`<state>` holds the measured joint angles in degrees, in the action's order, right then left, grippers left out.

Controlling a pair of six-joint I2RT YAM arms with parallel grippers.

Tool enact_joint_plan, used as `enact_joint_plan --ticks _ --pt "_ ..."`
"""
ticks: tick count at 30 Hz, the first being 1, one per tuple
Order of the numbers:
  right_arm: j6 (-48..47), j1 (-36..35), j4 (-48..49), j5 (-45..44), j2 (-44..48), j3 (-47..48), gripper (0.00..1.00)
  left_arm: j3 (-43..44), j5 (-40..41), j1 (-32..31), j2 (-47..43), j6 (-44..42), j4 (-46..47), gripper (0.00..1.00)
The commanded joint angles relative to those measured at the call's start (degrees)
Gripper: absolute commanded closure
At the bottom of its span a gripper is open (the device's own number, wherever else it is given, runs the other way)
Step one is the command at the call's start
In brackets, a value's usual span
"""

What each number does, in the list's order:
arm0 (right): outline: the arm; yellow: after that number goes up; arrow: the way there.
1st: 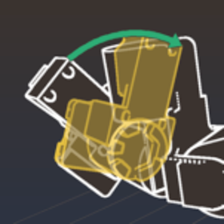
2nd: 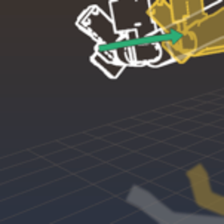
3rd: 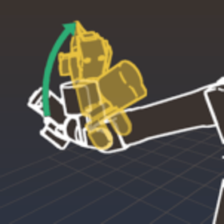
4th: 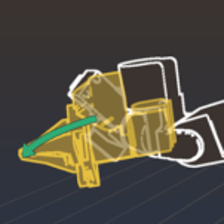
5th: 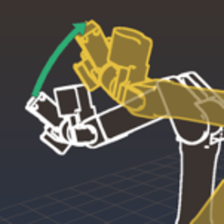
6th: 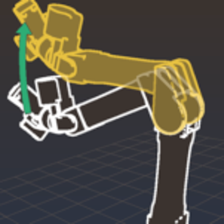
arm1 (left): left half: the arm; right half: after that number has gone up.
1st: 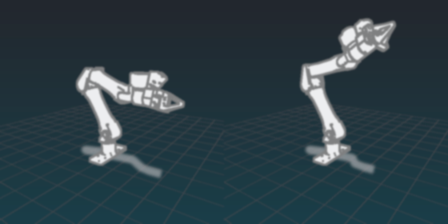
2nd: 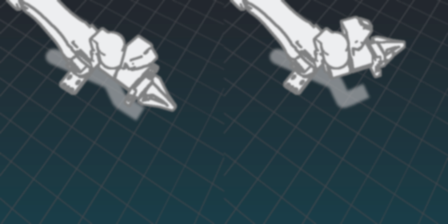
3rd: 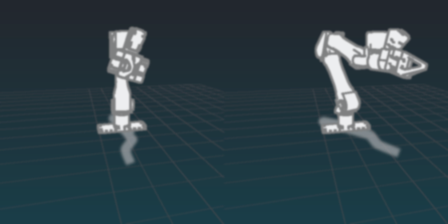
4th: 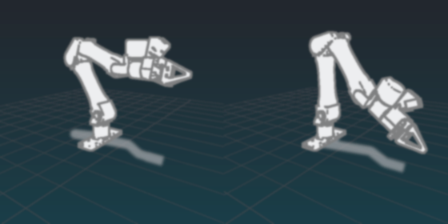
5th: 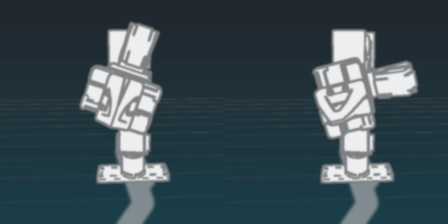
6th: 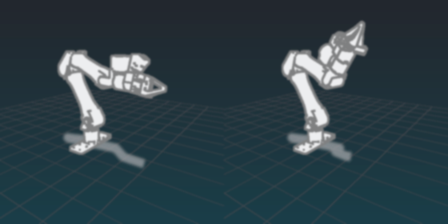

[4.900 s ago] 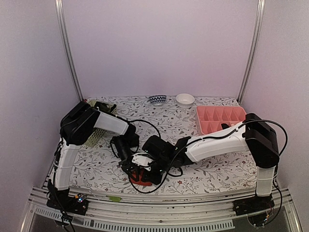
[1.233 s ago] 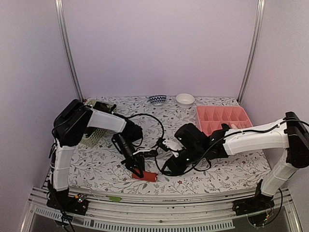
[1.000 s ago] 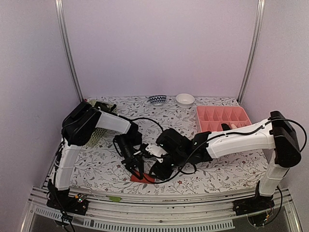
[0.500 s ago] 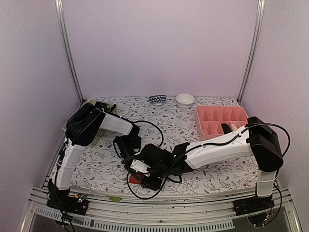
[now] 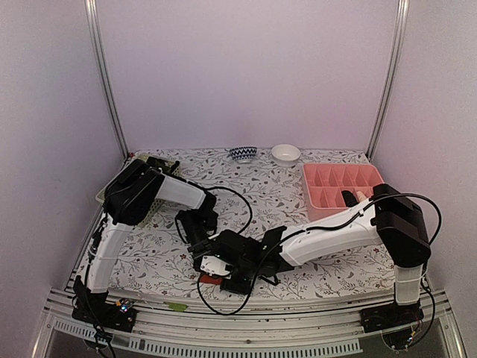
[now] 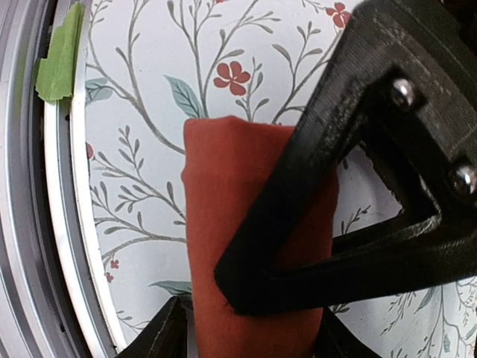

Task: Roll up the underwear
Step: Pick up the underwear from the center of the board.

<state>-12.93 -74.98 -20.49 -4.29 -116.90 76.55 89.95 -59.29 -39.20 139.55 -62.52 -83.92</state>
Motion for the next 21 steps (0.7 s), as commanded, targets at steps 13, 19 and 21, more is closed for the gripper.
enact_joint_plan --ticks 13,19,21 --pt "-0.08 0.02 2.82 2.66 0.92 -4.3 1.0 1.1 6.83 4.85 -3.39 5.17 9.84 0.47" --pt "9.56 3.52 3.39 6.8 7.4 -5.24 1.0 -0.6 6.06 12.61 -18.44 14.52 20.37 0.04" --pt "12.25 4.69 3.75 7.82 9.61 -5.37 1.0 -2.37 6.98 14.96 -24.21 17.86 25.57 0.04"
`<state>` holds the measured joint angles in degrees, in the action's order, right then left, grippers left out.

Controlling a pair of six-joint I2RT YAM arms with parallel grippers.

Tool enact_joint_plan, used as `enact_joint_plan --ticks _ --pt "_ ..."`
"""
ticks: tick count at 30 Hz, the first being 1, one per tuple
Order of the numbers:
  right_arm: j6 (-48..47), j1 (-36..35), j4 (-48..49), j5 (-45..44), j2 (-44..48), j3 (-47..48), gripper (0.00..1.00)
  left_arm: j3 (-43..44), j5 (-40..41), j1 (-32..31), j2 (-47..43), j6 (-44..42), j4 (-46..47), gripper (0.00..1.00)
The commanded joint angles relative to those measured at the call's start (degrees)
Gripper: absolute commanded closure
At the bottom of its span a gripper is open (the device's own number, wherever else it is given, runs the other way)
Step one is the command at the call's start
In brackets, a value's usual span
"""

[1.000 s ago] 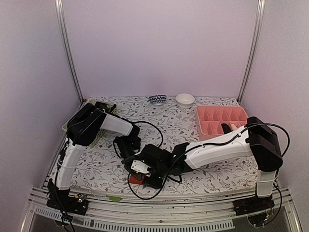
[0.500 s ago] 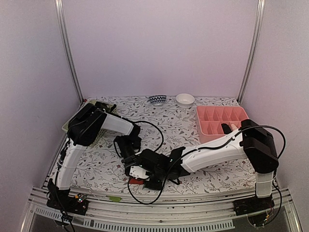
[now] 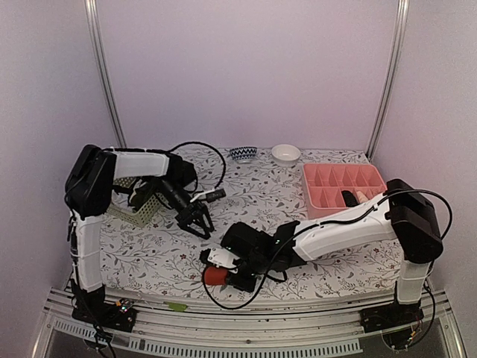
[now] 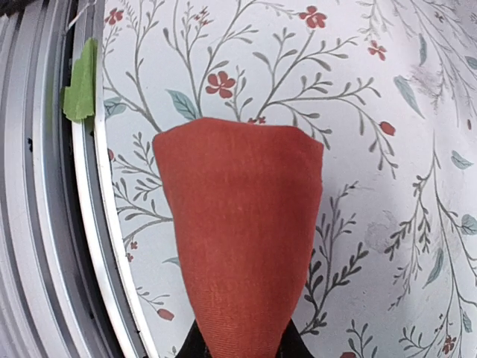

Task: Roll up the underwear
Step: Pick up the underwear from the center of the board, then place the underwear in the storage box.

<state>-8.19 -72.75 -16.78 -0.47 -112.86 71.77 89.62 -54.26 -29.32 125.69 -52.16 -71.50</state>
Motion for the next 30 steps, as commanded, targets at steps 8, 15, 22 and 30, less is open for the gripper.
enact_joint_plan --ticks 8,15,22,30 --pt "16.52 8.41 -0.76 6.67 10.81 -1.35 1.0 -9.09 6.38 9.52 -28.01 18.76 29.84 0.04" --pt "21.51 17.31 -5.69 5.85 17.48 -1.54 1.0 -11.06 9.83 11.4 -36.64 28.53 40.71 0.04" --pt "20.09 30.78 -12.74 3.93 27.57 -2.07 1.0 -19.9 11.06 13.21 -46.35 35.02 55.2 0.04" --pt "18.55 43.31 -23.57 -5.25 29.68 -2.97 1.0 -19.2 12.42 13.26 -45.34 37.86 55.95 0.04"
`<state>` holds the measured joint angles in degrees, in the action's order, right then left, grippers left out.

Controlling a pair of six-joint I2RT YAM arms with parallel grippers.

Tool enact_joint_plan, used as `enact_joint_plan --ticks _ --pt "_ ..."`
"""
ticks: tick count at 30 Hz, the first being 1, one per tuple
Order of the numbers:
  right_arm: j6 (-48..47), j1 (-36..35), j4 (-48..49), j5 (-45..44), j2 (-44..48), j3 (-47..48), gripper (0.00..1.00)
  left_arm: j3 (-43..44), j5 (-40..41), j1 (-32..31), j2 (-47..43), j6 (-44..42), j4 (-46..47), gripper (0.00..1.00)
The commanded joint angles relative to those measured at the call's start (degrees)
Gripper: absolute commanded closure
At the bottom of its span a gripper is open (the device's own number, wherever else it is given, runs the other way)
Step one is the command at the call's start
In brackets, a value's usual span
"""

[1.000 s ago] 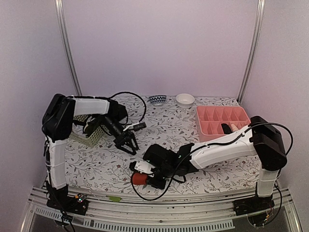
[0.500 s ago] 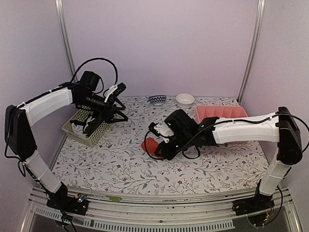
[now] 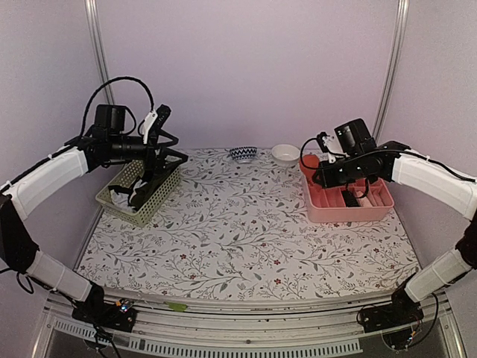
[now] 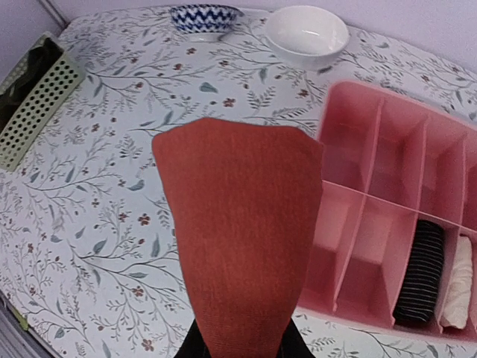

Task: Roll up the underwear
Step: Place the underwear in the storage box.

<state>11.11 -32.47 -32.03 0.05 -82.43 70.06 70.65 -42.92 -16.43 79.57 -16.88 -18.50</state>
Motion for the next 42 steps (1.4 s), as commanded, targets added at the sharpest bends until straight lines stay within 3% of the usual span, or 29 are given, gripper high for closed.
enact_joint_plan --ticks 1,9,18,26,33,42 --pt "-0.75 3.76 -9.64 -7.09 -1.29 -1.27 1.0 -0.2 1.16 0.34 0.86 2.57 3.09 0.04" --pt "2.19 6.19 -16.68 -18.63 -8.47 1.46 1.0 0.41 3.42 0.34 1.69 2.68 3.12 0.04" --pt "6.69 6.19 -17.37 -25.3 -17.48 5.61 1.0 -0.22 4.13 0.38 1.5 2.82 3.03 0.04" --pt "4.9 6.71 -19.07 -32.4 -22.82 10.81 1.0 -0.52 4.89 0.42 1.15 2.06 2.79 0.04" --pt "3.98 6.64 -16.34 -25.16 -29.21 13.06 1.0 -0.77 5.21 0.38 1.28 1.65 2.5 0.04" --pt "5.58 7.44 -11.85 -12.47 -30.5 10.61 1.0 -1.66 4.5 0.4 1.14 1.83 2.67 0.04"
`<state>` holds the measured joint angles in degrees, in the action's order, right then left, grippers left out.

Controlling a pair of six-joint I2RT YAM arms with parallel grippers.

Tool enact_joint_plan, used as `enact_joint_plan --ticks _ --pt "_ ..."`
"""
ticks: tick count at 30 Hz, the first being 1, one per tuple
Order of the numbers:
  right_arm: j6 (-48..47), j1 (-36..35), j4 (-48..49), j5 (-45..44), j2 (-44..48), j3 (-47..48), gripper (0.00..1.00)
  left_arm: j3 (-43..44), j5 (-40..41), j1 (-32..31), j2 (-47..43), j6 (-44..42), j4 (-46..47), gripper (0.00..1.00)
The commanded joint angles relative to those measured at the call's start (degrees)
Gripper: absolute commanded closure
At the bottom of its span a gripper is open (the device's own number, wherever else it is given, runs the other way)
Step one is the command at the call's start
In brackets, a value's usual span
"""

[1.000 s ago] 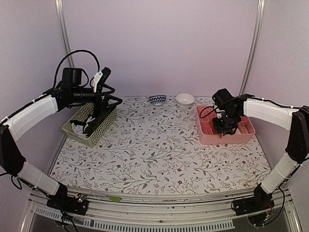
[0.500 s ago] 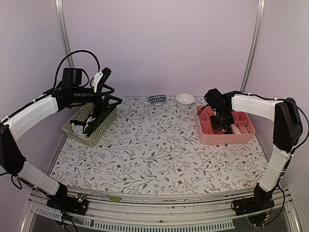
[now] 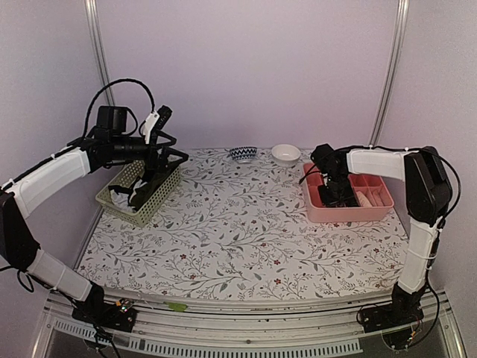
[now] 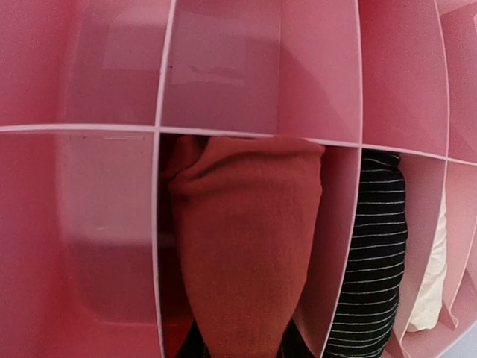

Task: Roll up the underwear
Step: Place the underwear in the storage box.

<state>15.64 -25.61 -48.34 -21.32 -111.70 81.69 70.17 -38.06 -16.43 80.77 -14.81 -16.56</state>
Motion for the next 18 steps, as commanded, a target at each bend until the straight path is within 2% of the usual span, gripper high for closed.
enact_joint_plan --ticks 1,5,12,18 --pt "1.06 1.06 5.09 10.57 -1.5 -1.65 1.0 -1.18 -0.41 0.35 -0.14 -0.32 0.73 0.04" --pt "1.17 3.45 6.96 15.46 -1.81 -4.47 1.0 -0.56 0.08 0.36 0.19 -1.13 -0.46 0.04" --pt "0.45 4.5 5.93 16.09 -0.01 -3.48 0.67 -0.18 0.54 0.48 0.33 -1.39 -1.11 0.04" --pt "-0.33 4.59 1.99 13.52 2.81 2.23 0.52 1.22 1.87 0.56 1.06 -1.01 -1.44 0.04"
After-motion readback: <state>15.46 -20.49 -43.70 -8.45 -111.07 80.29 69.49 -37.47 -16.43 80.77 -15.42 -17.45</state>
